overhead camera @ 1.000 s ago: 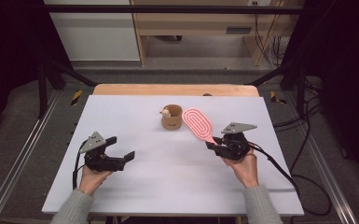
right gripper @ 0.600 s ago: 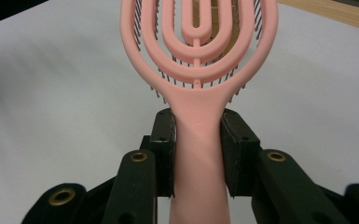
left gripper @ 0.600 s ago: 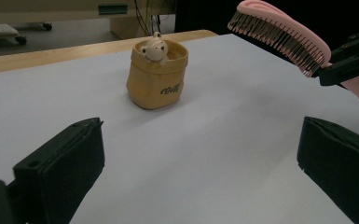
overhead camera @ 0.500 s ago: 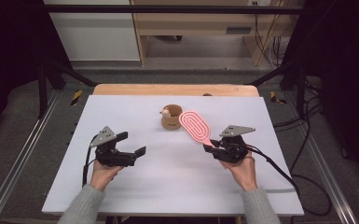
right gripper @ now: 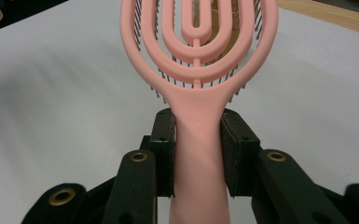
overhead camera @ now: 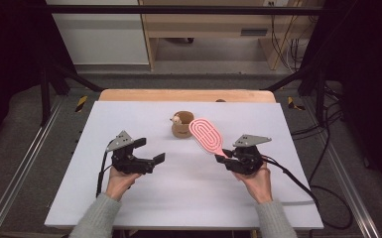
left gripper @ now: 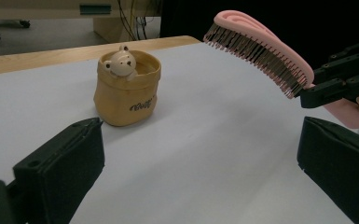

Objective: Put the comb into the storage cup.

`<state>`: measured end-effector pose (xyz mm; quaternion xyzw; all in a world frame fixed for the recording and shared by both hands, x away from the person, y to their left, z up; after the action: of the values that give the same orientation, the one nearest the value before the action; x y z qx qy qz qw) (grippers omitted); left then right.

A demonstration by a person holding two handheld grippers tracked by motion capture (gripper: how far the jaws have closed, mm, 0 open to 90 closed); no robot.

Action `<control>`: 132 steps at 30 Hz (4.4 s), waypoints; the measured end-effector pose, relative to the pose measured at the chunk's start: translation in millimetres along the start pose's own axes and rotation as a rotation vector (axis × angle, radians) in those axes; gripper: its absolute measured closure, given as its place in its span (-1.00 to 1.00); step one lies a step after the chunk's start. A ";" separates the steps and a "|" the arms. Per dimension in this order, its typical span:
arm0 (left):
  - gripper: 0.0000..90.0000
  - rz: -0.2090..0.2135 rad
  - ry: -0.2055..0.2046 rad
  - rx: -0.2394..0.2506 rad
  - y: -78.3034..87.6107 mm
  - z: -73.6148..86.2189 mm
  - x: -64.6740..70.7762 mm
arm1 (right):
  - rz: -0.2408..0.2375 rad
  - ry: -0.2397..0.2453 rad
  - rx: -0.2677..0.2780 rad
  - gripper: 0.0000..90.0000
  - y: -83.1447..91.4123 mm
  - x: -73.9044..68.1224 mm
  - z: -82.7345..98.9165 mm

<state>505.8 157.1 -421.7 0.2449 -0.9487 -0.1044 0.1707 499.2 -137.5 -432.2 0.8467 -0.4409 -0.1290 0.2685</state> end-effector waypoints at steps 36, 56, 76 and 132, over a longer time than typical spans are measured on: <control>-0.99 0.069 0.065 0.046 -43.6 -20.1 19.0 | -0.008 0.008 0.013 0.55 1.7 -5.4 1.5; -1.00 0.087 0.083 0.047 -63.6 -29.8 25.3 | -0.011 0.007 0.020 0.55 3.8 -6.1 0.6; -1.00 0.100 0.141 0.067 -82.4 -31.8 28.6 | -0.016 0.003 0.028 0.55 5.7 -6.9 -0.4; -0.07 0.167 0.286 0.080 -114.6 -27.1 43.3 | -0.029 0.029 0.057 0.55 3.9 -13.5 -2.0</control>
<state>529.6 33.9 -417.3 0.1840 -0.9351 -0.0162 0.3023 489.6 -127.6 -428.7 0.8621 -0.4281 -0.1079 0.2487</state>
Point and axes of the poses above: each handheld gripper's, and its own axes: y roughly backward along the jaws, z roughly out of its underside, x roughly to its right, the point moved 5 cm from there along -y, roughly forward along the jaws, and after that the axes turned 12 degrees about z, right-handed, at the moved point
